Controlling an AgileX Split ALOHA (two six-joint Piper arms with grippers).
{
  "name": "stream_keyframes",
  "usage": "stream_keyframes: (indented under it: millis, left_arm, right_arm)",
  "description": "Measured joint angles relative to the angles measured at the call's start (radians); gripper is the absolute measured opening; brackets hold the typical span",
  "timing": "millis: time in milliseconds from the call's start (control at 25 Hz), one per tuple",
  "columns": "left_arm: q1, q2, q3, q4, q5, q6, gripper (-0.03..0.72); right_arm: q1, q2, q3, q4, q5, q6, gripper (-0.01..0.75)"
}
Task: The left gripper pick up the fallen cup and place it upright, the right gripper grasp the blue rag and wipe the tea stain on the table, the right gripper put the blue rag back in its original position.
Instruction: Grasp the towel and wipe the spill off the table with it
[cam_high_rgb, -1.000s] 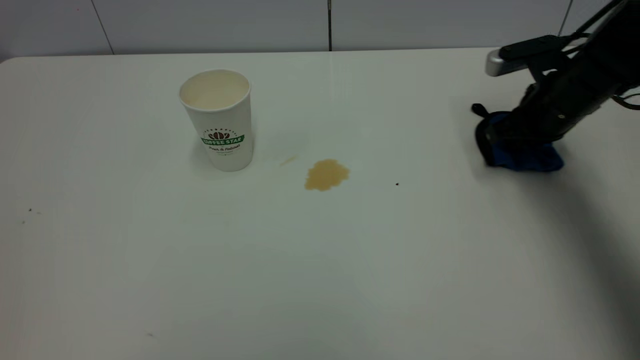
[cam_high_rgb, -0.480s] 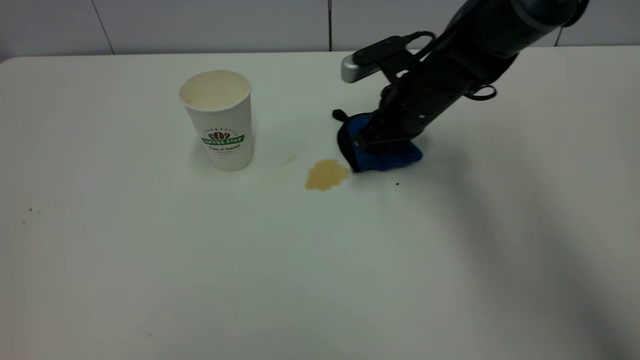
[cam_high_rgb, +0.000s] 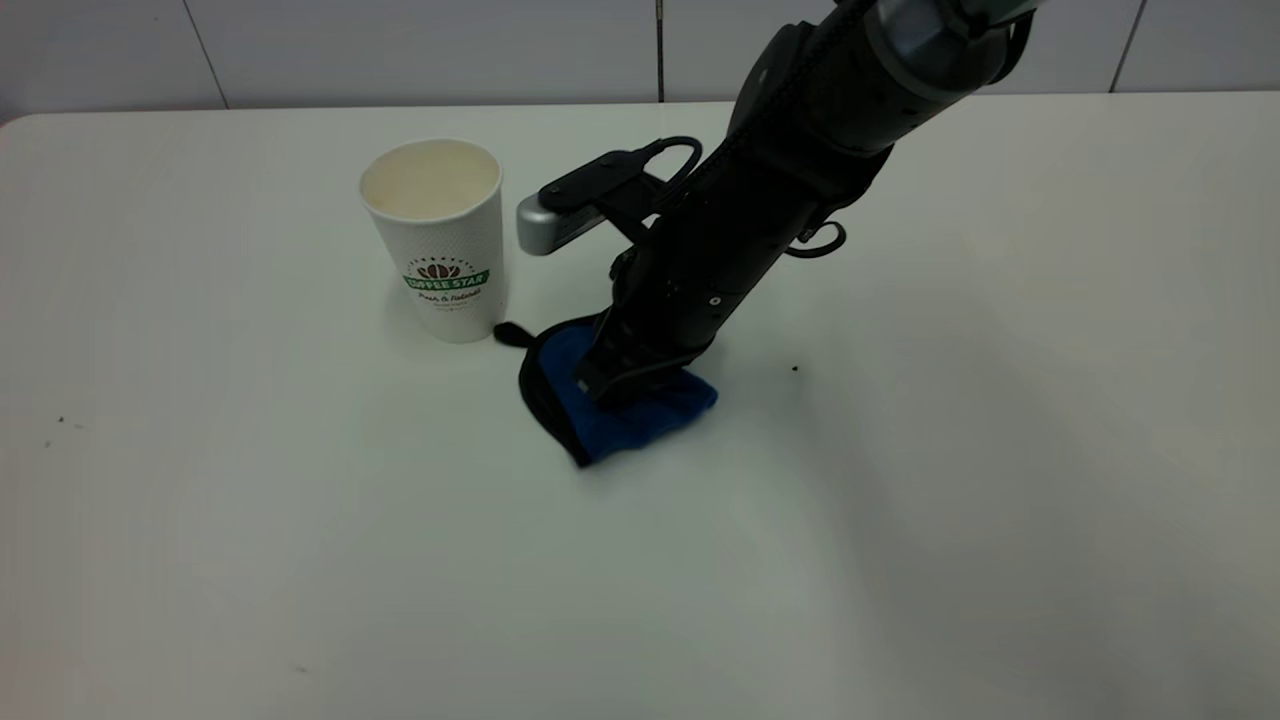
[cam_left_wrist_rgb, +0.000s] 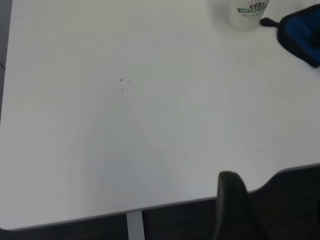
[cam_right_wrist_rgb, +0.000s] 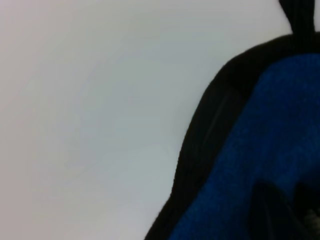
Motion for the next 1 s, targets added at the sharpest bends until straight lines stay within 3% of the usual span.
stream_keyframes:
  millis: [160, 280, 560, 800, 1000]
  left_arm:
    - [0.0, 0.0, 0.0, 0.0, 0.0, 0.0, 0.429]
    - [0.0, 0.0, 0.0, 0.0, 0.0, 0.0, 0.429]
    - [0.0, 0.0, 0.0, 0.0, 0.0, 0.0, 0.429]
    - [0.0, 0.0, 0.0, 0.0, 0.0, 0.0, 0.429]
    - [0.0, 0.0, 0.0, 0.0, 0.0, 0.0, 0.429]
  right_arm:
    - [0.014, -0.001, -0.007, -0.097, 0.109, 0.004, 0.036]
    - [0.016, -0.003, -0.008, -0.141, 0.089, 0.053, 0.036]
    - [-0.016, -0.006, -0.007, -0.241, -0.153, 0.173, 0.036]
    - [-0.169, -0.003, -0.007, -0.26, -0.208, 0.25, 0.036]
    - [-0.358, -0.009, -0.007, -0.259, -0.111, 0.294, 0.037]
